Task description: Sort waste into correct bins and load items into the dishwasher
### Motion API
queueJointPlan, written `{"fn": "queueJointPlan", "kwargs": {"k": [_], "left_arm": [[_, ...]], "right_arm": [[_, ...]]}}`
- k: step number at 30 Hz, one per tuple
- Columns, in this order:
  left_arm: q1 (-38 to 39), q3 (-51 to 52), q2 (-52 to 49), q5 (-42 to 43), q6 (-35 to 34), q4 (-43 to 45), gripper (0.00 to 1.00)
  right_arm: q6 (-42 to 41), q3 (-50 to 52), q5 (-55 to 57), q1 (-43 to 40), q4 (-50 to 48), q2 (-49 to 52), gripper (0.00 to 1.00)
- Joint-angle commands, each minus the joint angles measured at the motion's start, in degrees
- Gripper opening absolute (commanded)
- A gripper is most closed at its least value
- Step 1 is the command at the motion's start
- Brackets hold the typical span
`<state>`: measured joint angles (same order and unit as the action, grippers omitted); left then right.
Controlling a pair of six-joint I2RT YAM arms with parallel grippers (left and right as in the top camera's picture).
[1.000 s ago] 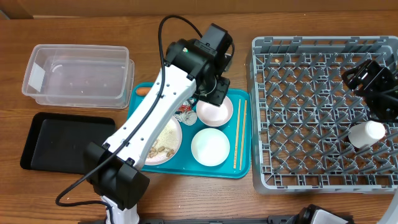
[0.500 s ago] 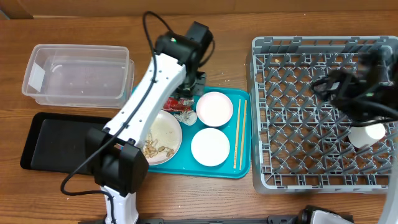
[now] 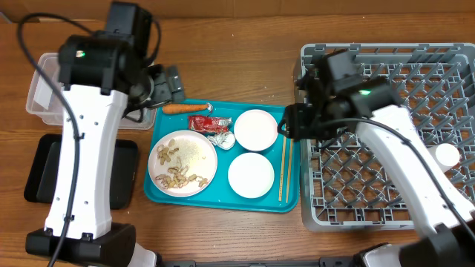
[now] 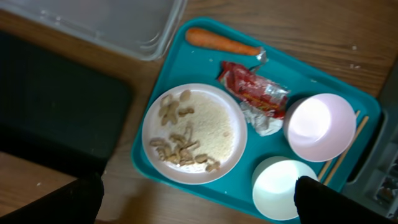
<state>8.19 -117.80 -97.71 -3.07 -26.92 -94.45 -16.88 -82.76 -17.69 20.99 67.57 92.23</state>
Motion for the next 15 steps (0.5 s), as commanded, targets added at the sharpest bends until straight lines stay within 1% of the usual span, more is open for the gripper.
{"fn": "queueJointPlan", "kwargs": {"k": [1,3,7,15], "left_arm": [[-1.90,-0.44,-0.42,-0.09,-0.98,-1.36,1.00],[-2.29,-0.44,-0.42,-0.11,-0.96,-1.60,1.00],[-2.27,-0.44,-0.42,-0.09,-0.96,-1.53,1.00],[-2.27,-0.44,-0.42,-0.09,-0.98,-1.49,1.00]], "right_arm": [[-7.50,1.01,8.90,1.55,-2.60,4.50,0.57],[-7.89,1.01,8.17,1.88,-4.63,7.82,0.53],[-8.57,1.01,8.00,1.92,-7.13,12.98,0.50],[-8.92,1.03,7.61,1.92,-11.28,15.61,0.47]]}}
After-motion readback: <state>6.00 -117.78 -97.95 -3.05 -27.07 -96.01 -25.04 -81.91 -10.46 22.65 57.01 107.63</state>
